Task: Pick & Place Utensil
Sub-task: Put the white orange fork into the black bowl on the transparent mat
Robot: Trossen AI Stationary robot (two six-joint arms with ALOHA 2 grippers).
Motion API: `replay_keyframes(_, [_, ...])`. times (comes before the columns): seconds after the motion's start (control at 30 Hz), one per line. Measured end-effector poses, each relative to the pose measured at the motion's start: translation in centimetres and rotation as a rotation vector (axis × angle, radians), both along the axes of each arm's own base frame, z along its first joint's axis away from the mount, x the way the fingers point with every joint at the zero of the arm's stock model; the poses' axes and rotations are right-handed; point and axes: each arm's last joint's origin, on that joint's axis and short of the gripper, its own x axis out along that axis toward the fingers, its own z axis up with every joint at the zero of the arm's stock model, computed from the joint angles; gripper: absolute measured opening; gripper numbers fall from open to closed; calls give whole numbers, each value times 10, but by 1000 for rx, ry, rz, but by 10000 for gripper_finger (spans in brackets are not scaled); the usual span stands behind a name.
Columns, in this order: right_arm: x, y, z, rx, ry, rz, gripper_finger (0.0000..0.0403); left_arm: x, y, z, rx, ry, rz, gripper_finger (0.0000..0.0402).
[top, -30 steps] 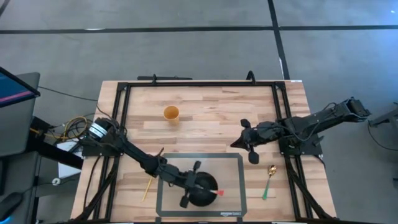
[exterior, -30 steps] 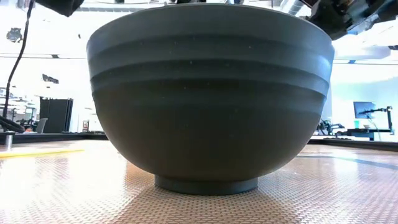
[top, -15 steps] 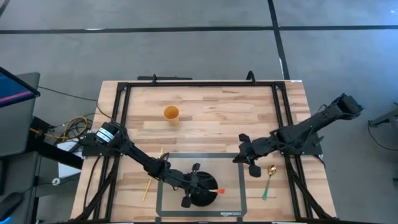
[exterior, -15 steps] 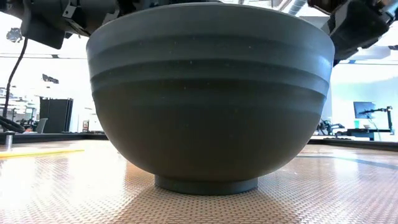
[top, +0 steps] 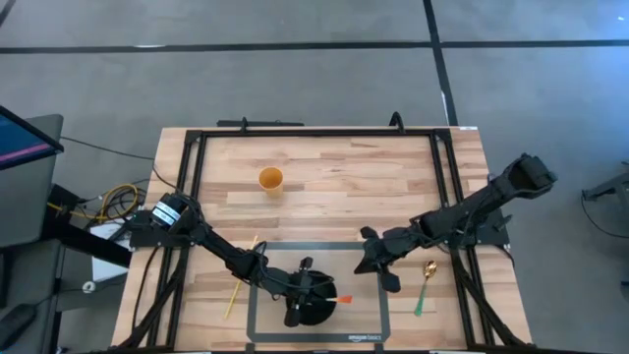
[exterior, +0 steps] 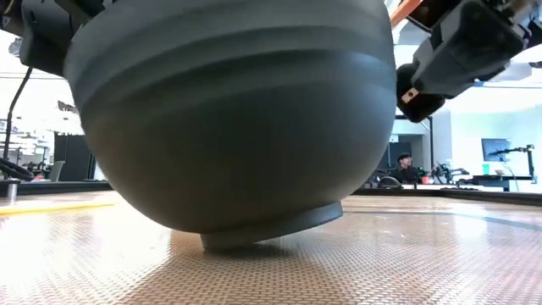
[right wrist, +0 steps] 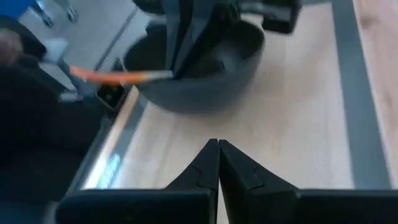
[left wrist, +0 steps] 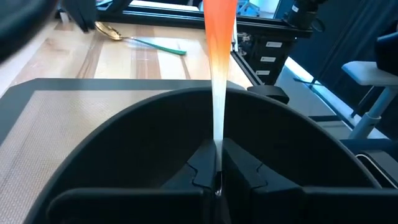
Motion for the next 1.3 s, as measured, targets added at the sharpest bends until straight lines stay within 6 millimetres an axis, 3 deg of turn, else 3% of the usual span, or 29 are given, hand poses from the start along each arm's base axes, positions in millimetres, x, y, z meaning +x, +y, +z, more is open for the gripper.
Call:
replay_keyframes(0.37, [23, 12, -20, 21, 36, 5, 0, 0, 0, 0, 1, -1, -1, 16])
replay_keyframes(0.83, [33, 32, -7, 56, 2, 124, 0, 0, 0, 0, -2, 0, -1, 17])
replay_keyframes(1.3, [35, 31, -6, 28, -27, 83, 0, 0, 0, 0, -2, 0, -1, 27])
